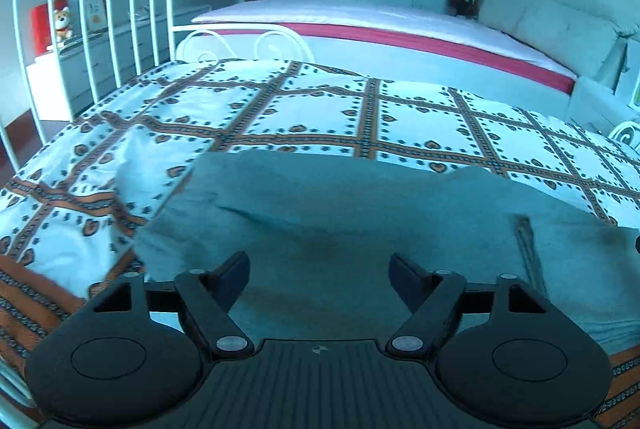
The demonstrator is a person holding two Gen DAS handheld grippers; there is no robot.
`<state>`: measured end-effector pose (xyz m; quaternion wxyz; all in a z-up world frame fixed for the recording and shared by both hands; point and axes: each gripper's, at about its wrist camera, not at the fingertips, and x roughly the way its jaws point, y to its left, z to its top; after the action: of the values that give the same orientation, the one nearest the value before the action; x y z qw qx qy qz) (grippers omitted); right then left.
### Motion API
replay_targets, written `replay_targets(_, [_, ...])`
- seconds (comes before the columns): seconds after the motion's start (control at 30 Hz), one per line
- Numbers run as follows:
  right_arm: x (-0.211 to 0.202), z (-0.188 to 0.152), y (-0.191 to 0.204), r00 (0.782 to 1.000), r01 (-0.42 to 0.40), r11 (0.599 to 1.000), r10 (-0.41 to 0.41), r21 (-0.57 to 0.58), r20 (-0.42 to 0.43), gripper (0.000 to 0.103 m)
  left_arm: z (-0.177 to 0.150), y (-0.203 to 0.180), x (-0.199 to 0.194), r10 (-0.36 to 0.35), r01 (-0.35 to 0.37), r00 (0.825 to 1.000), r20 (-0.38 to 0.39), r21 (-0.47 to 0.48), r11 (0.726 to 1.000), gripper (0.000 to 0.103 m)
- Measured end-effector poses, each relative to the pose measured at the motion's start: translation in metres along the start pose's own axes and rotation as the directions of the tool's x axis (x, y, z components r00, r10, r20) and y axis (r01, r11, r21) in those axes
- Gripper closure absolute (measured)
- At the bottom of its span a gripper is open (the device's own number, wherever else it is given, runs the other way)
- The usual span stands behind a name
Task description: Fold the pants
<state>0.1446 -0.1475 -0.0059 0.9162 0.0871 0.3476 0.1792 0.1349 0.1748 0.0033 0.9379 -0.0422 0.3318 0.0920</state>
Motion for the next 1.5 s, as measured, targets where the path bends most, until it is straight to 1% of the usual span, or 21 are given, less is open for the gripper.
replay_targets(0.1, [0.005,-0.001,0.011,1.0,-0.002,1.0,0.002,-0.01,-0.002,0.028,-0.003,0.012,-0.002,0.026,-0.026,1.0,0.005,-0.02,0.999,0.013])
replay_targets(0.17, [0.008,0.0,0.017,1.0,0.023,0.999,-0.022,-0.023,0.011,0.02,-0.004,0.023,-0.005,0.038,-0.037,0.999,0.027,-0.042,0.998,0.005])
replay_targets(0.3, [0.011,0.002,0.024,0.996,0.074,0.997,-0.072,-0.036,0.055,0.014,-0.01,0.06,-0.003,0.031,-0.026,0.999,0.026,-0.186,0.982,0.004])
replay_targets(0.37, [0.015,0.003,0.024,0.996,0.079,0.996,-0.078,-0.031,0.043,0.013,-0.019,0.087,0.008,-0.024,0.021,1.0,-0.004,-0.33,0.944,0.004])
replay_targets(0.43, [0.018,0.002,0.022,0.999,0.041,0.999,-0.041,-0.002,0.017,0.013,-0.029,0.113,0.026,-0.102,0.068,0.994,-0.044,-0.488,0.87,0.005])
replay_targets(0.5, [0.019,0.001,0.021,1.0,-0.007,1.0,0.006,0.024,0.011,0.013,-0.034,0.127,0.043,-0.152,0.096,0.987,-0.048,-0.578,0.81,0.008])
replay_targets(0.63, [0.015,-0.001,0.025,1.0,-0.013,1.0,0.014,-0.007,0.025,0.011,-0.037,0.137,0.072,-0.191,0.104,0.979,-0.071,-0.63,0.77,0.019])
replay_targets(0.7, [0.015,-0.002,0.024,1.0,-0.007,1.0,0.007,-0.018,0.014,0.011,-0.038,0.142,0.081,-0.215,0.127,0.975,-0.056,-0.656,0.744,0.019])
replay_targets(0.8, [0.016,-0.006,0.022,1.0,-0.009,1.0,0.009,-0.029,-0.002,0.011,-0.04,0.146,0.092,-0.245,0.175,0.969,-0.013,-0.662,0.729,0.019])
replay_targets(0.83, [0.016,-0.007,0.022,1.0,-0.012,0.999,0.011,-0.031,-0.006,0.011,-0.04,0.148,0.097,-0.25,0.184,0.968,-0.006,-0.664,0.725,0.021])
replay_targets(0.87, [0.016,-0.008,0.021,1.0,-0.013,0.999,0.012,-0.035,-0.009,0.011,-0.038,0.15,0.095,-0.238,0.174,0.971,-0.006,-0.667,0.724,0.036])
replay_targets(0.9, [0.016,-0.008,0.022,1.0,-0.01,0.999,0.01,-0.041,-0.009,0.011,-0.036,0.15,0.091,-0.222,0.166,0.975,0.0,-0.664,0.729,0.066])
replay_targets(0.97, [0.017,-0.009,0.024,1.0,-0.012,0.998,0.011,-0.058,-0.019,0.013,-0.032,0.151,0.075,-0.243,0.238,0.966,0.089,-0.672,0.701,0.069])
replay_targets(1.1, [0.026,-0.012,0.046,0.996,-0.072,0.99,0.066,-0.122,-0.053,0.015,-0.018,0.137,0.049,-0.251,0.29,0.956,0.15,-0.6,0.746,0.069])
replay_targets(1.2, [0.038,-0.019,0.07,0.993,-0.095,0.973,0.077,-0.21,-0.094,0.015,-0.016,0.136,0.039,-0.255,0.295,0.955,0.153,-0.594,0.749,0.069])
replay_targets(1.23, [0.047,-0.025,0.08,0.991,-0.055,0.961,0.02,-0.269,-0.131,0.016,-0.015,0.134,0.039,-0.256,0.295,0.955,0.15,-0.593,0.75,0.069])
replay_targets(1.27, [0.062,-0.034,0.09,0.978,0.005,0.936,-0.078,-0.353,-0.192,0.014,-0.016,0.135,0.036,-0.259,0.296,0.954,0.149,-0.593,0.749,0.069])
replay_targets(1.3, [0.066,-0.043,0.094,0.979,0.014,0.922,-0.091,-0.387,-0.181,0.014,-0.015,0.134,0.034,-0.263,0.3,0.953,0.151,-0.592,0.748,0.069])
replay_targets(1.37, [0.061,-0.037,0.093,0.983,0.013,0.933,-0.078,-0.359,-0.168,0.018,-0.007,0.128,0.027,-0.27,0.316,0.948,0.166,-0.567,0.761,0.069])
replay_targets(1.43, [0.043,-0.024,0.082,0.995,0.019,0.959,-0.045,-0.283,-0.084,0.024,-0.001,0.116,0.016,-0.279,0.338,0.941,0.19,-0.517,0.786,0.069])
replay_targets(1.5, [0.024,-0.013,0.065,0.999,0.031,0.981,-0.033,-0.191,-0.011,0.021,0.008,0.097,0.007,-0.309,0.373,0.927,0.211,-0.455,0.808,0.069])
